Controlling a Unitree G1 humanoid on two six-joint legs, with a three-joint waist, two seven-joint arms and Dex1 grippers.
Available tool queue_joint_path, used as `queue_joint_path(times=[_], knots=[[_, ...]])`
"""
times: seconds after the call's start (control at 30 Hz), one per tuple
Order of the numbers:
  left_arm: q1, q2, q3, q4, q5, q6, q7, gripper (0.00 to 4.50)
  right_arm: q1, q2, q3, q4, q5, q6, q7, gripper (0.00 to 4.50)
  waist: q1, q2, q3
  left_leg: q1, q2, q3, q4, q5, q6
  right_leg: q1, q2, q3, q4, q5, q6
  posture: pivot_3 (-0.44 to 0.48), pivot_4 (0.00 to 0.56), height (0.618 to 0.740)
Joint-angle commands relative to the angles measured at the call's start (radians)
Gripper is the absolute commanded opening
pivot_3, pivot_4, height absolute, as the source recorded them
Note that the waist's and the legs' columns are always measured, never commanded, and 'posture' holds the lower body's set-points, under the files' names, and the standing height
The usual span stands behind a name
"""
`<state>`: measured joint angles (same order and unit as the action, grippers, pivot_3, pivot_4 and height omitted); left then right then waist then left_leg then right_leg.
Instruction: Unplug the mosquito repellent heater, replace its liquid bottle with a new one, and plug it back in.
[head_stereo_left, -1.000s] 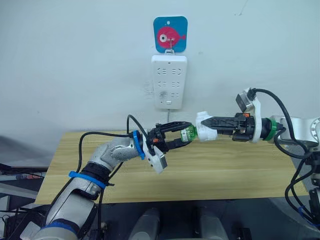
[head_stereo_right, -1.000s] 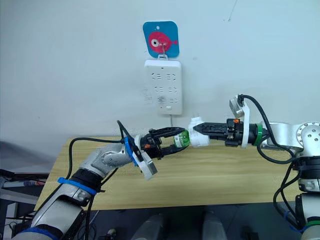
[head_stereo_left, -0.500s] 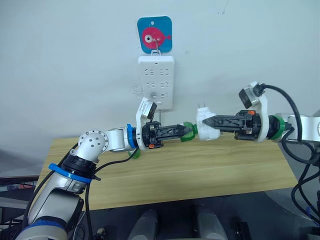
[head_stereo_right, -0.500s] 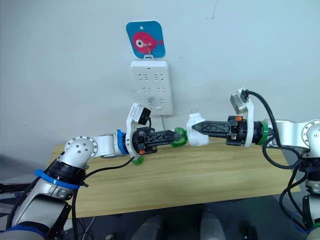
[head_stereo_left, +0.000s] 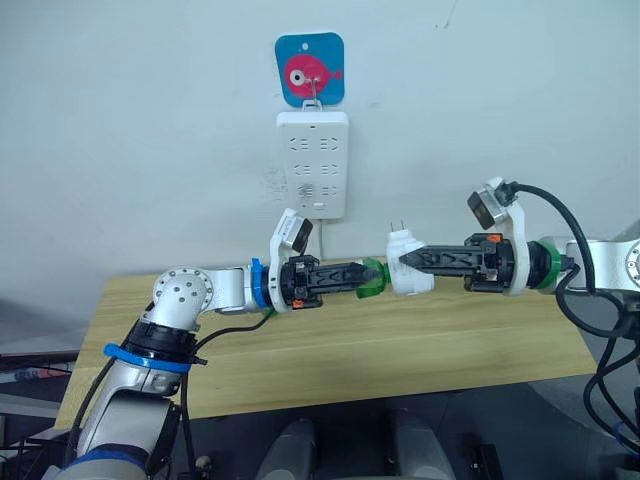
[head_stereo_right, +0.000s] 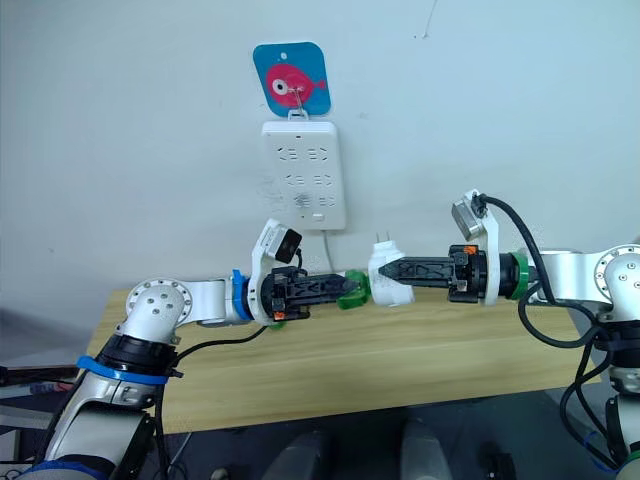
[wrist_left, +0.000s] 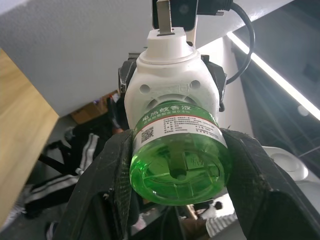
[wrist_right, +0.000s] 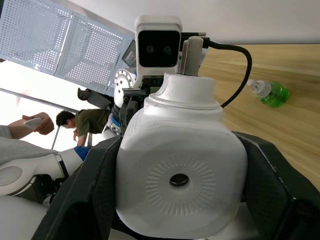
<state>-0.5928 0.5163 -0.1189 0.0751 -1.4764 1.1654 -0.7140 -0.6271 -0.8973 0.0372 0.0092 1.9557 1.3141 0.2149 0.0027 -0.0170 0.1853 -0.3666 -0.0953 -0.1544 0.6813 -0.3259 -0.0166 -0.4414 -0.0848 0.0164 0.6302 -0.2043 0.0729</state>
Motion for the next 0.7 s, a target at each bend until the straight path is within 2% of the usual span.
queue_joint_path(times=[0.03,0.2,0.3,0.37,0.43,0.5,0.57,0.63,0.7], knots=[[0.006,-0.004,0.091,0.000,0.032,-0.022,-0.017,2.97,-0.007,-0.026,-0.021,-0.009,0.016,0.012,0.011,3.02,0.000,0.000,0.000,0.000,0.000,0.000,0.000,0.000,0.000,0.000,0.000,0.000,0.000,0.000,0.000,0.070,0.167,0.740],[0.018,-0.036,0.166,0.020,0.026,0.008,0.030,4.40,-0.012,-0.016,-0.024,0.002,0.016,0.005,0.005,3.02,0.000,0.000,0.000,0.000,0.001,0.000,0.000,0.000,0.000,0.000,-0.001,0.000,0.000,0.000,0.000,0.065,0.172,0.740],[0.041,-0.021,0.217,0.008,0.034,0.020,0.041,4.47,-0.009,-0.010,-0.035,0.010,0.016,-0.003,-0.001,3.02,0.001,0.000,0.000,0.000,0.000,0.000,0.000,0.000,0.000,0.000,-0.002,0.000,0.000,0.000,0.000,0.061,0.170,0.740],[0.070,0.010,0.236,-0.030,0.085,-0.004,0.028,4.47,-0.008,-0.010,-0.048,0.027,0.016,-0.007,-0.008,3.02,-0.001,0.000,0.000,0.000,0.001,0.000,0.000,0.000,0.000,-0.001,-0.002,0.000,0.000,0.000,0.000,0.061,0.170,0.740],[0.133,0.081,0.176,-0.171,0.271,-0.144,-0.089,4.47,-0.009,-0.014,-0.059,0.052,0.016,-0.011,-0.019,3.02,-0.003,0.000,0.000,0.000,0.001,0.000,0.000,0.000,0.000,-0.001,-0.002,0.000,0.000,0.000,0.000,0.061,0.170,0.740],[0.211,0.149,0.071,-0.307,0.549,-0.421,-0.223,4.47,-0.013,-0.013,-0.070,0.079,0.016,-0.016,-0.034,3.02,-0.002,0.000,0.000,0.000,0.001,0.002,-0.002,0.000,0.000,-0.001,-0.003,0.001,0.000,0.000,0.000,0.061,0.170,0.740],[0.259,0.157,0.005,-0.340,0.781,-0.701,-0.280,4.47,-0.019,-0.008,-0.080,0.101,0.016,-0.016,-0.045,3.02,0.006,0.001,0.000,0.000,0.001,0.003,-0.002,0.000,0.000,-0.001,-0.003,0.001,-0.002,0.000,-0.001,0.061,0.170,0.740],[0.266,0.144,-0.074,-0.250,1.130,-1.149,-0.226,4.47,-0.030,0.003,-0.085,0.126,0.016,-0.017,-0.058,3.02,0.023,0.001,0.000,0.001,0.001,0.006,-0.002,0.000,0.000,0.000,-0.004,0.002,-0.002,0.000,-0.001,0.072,0.173,0.740],[0.248,0.112,-0.099,-0.142,1.341,-1.483,-0.165,4.47,-0.037,0.012,-0.087,0.141,0.016,-0.016,-0.069,3.02,0.030,0.001,0.000,0.001,0.002,0.010,-0.002,0.000,0.000,0.000,-0.004,0.002,-0.002,0.001,-0.002,0.072,0.173,0.740]])
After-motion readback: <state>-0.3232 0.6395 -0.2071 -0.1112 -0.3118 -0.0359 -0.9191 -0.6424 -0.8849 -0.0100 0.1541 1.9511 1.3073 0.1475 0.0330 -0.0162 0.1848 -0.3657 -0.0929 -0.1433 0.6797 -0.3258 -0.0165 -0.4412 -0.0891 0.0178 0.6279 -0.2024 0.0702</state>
